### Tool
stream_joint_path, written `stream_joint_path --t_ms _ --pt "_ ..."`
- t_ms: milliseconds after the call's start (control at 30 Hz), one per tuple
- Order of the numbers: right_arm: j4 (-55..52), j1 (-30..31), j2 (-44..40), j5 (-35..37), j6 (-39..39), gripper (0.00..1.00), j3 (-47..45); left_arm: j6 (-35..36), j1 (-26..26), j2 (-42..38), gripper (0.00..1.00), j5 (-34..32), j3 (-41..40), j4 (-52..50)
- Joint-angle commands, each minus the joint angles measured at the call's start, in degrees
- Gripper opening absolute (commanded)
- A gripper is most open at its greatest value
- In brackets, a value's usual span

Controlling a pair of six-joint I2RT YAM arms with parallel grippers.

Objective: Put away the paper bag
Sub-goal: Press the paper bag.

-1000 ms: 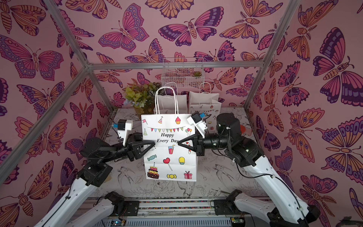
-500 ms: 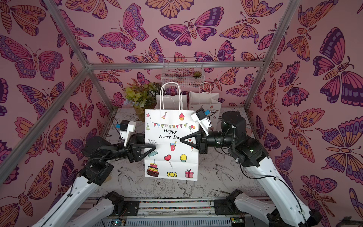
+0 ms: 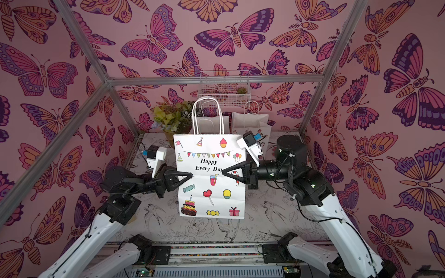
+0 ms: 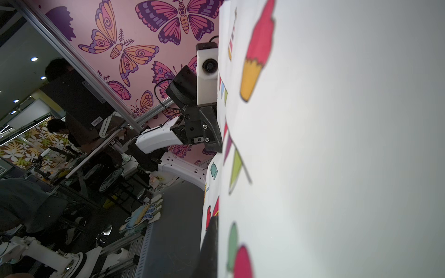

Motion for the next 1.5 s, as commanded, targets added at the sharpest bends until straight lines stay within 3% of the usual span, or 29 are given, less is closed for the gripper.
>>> stream_joint_path --t_ms 0,133,200,300,400,467,700,833,933,967,1067,1133,1300,1467 --pt "1.3 -0.43 -0.92 -0.14 -0.49 0.08 1.7 -1.14 -0.07 0.42 0.0 0.63 -0.56 2.07" --pt "2.45 -0.43 -3.03 -1.19 1.11 0.49 -1.46 -2.73 -0.07 0.4 0.0 -1.9 -0.72 3.91" --pt "5.8 -0.43 -5.0 -1.33 3.64 0.6 -4.82 -3.74 -0.01 0.5 0.0 -2.33 -0.83 5.12" --pt "10.08 -0.43 -7.3 -1.0 6.61 0.69 -9.06 -4.97 0.02 0.56 0.0 -2.22 -0.89 6.48" --pt "13.52 -0.43 -8.07 -1.04 9.21 0.69 -11.55 -6.05 -0.02 0.49 0.0 -2.15 -1.0 8.03" --pt "13.8 -0.43 -8.14 -0.61 9.19 0.66 -12.08 -6.57 -0.07 0.36 0.0 -2.09 -0.96 8.61" --pt "12.72 -0.43 -7.19 0.69 8.18 0.18 -11.45 -7.14 -0.02 -0.35 0.0 -2.48 -0.92 8.95" --pt "8.72 -0.44 -7.55 3.17 5.61 0.0 -10.23 -6.66 0.02 -0.62 0.0 -2.51 -0.83 7.92" --pt "5.13 -0.43 -7.44 4.9 3.53 0.0 -8.7 -5.59 0.02 -0.98 0.02 -2.48 -0.6 6.23" --pt "4.61 -0.44 -7.37 4.85 3.28 0.0 -8.4 -5.28 0.02 -1.08 0.12 -2.24 -0.57 5.73" --pt "4.48 -0.43 -7.12 4.01 3.0 0.0 -7.81 -5.26 0.02 -0.41 0.64 0.6 -0.39 5.73" --pt "4.49 -0.56 -6.63 2.63 3.03 0.0 -7.02 -5.51 0.02 0.02 0.79 1.85 -0.48 6.28" --pt "4.74 -0.69 -5.25 -0.95 2.98 0.0 -4.79 -6.41 -0.24 0.92 0.85 4.46 -0.74 7.86" --pt "6.72 -1.0 -4.58 -2.95 4.34 0.0 -3.75 -6.32 -0.88 1.64 0.85 5.72 -0.74 8.29"
